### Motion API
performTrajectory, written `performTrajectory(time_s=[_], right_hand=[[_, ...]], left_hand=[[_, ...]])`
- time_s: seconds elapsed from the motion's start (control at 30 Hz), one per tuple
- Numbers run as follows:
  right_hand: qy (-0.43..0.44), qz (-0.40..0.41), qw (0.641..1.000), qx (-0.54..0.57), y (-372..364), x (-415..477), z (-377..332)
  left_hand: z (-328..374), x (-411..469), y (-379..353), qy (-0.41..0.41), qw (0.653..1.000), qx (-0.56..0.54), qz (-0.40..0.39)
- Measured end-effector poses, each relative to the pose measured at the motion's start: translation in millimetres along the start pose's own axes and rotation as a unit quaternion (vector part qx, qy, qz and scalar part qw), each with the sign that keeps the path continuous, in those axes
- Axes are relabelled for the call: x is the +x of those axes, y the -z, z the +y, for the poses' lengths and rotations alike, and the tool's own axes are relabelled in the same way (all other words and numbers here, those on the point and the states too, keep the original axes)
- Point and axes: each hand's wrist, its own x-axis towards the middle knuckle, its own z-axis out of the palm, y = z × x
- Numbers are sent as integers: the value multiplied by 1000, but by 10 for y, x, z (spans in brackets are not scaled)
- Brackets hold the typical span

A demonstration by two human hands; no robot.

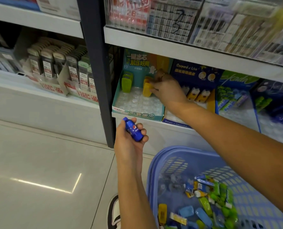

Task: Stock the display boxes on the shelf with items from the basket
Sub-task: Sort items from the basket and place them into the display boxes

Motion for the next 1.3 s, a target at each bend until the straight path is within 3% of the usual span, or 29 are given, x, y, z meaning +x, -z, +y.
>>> performTrajectory(time_s=[0.2,0.27,0.33,0.43,0.6,0.83,1.03,1.1,1.2,1.3], right_hand=[[-63,-25,998,20,41,131,-61],[-39,-62,997,-28,117,33,-79],[2,-44,995,-88,214,-212,-81],[9,74,995,63,406,-724,-27],[-55,-36,940,334,839,-1479,181],[-99,-28,927,362,1303,-2027,605],[-159,25,915,371,1649,-2326,1143],[-181,66,918,345,1798,-2386,1413],[-201,147,944,218,2015,-2409,1916],[-217,170,959,70,2142,-2381,2425]], left_hand=[[-9,-51,-57,8,999,6,-46],[-13,-92,-102,15,998,11,-62],[-26,-143,-154,27,996,23,-82],[-92,-210,-254,47,991,47,-120],[-353,-301,-461,75,972,146,-171],[-851,-470,-819,94,921,259,-275],[-1362,-562,-1240,56,890,360,-276],[-1537,-563,-1360,-7,846,458,-273],[-1750,-484,-1391,-139,684,656,-287],[-1923,-364,-1356,-178,552,759,-297]])
